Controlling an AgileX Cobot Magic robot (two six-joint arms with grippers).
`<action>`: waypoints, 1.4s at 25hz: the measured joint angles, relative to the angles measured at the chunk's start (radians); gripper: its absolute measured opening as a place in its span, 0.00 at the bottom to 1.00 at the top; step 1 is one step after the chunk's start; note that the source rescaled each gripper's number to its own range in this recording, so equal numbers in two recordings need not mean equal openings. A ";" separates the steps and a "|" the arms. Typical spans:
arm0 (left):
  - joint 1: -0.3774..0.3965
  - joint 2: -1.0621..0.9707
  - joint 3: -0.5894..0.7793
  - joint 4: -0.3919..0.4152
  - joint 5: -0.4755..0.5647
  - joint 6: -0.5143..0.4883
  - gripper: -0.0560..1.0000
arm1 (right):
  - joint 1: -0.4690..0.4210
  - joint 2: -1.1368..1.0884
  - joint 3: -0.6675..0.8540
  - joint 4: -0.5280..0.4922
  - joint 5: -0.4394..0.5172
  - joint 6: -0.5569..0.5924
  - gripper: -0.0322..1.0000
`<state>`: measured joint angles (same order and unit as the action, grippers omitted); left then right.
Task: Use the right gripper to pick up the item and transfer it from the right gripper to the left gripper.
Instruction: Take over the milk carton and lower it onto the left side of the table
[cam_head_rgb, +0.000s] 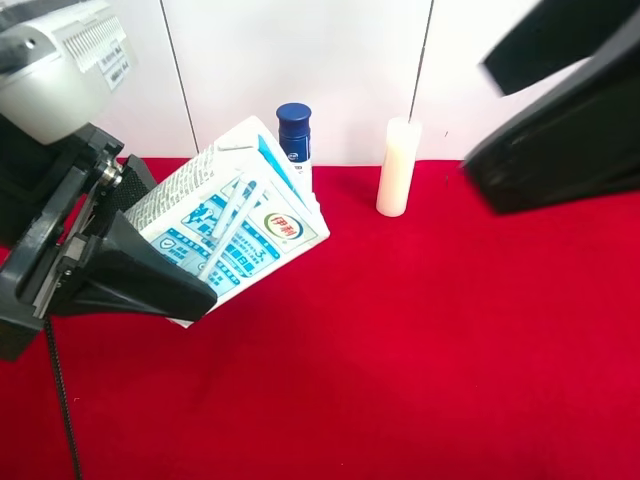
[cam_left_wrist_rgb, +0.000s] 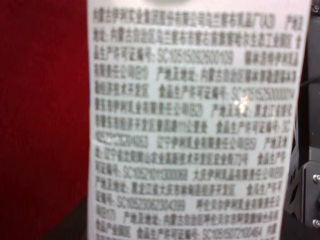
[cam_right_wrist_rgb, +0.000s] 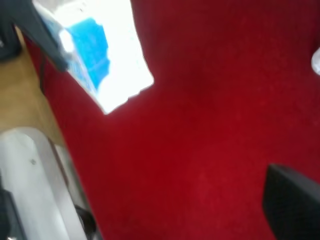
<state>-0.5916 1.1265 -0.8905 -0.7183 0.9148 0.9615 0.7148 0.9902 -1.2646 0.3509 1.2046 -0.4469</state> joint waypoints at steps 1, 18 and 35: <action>0.000 0.000 0.000 0.000 -0.001 0.000 0.06 | 0.000 -0.041 0.029 -0.010 0.000 0.037 1.00; 0.000 0.000 0.000 0.000 -0.009 0.000 0.06 | 0.002 -0.896 0.747 -0.269 -0.090 0.358 1.00; 0.000 0.000 0.000 0.012 -0.016 0.000 0.06 | -0.051 -0.944 0.786 -0.272 -0.134 0.389 1.00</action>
<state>-0.5916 1.1265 -0.8905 -0.7060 0.8983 0.9615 0.6634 0.0464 -0.4789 0.0784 1.0707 -0.0577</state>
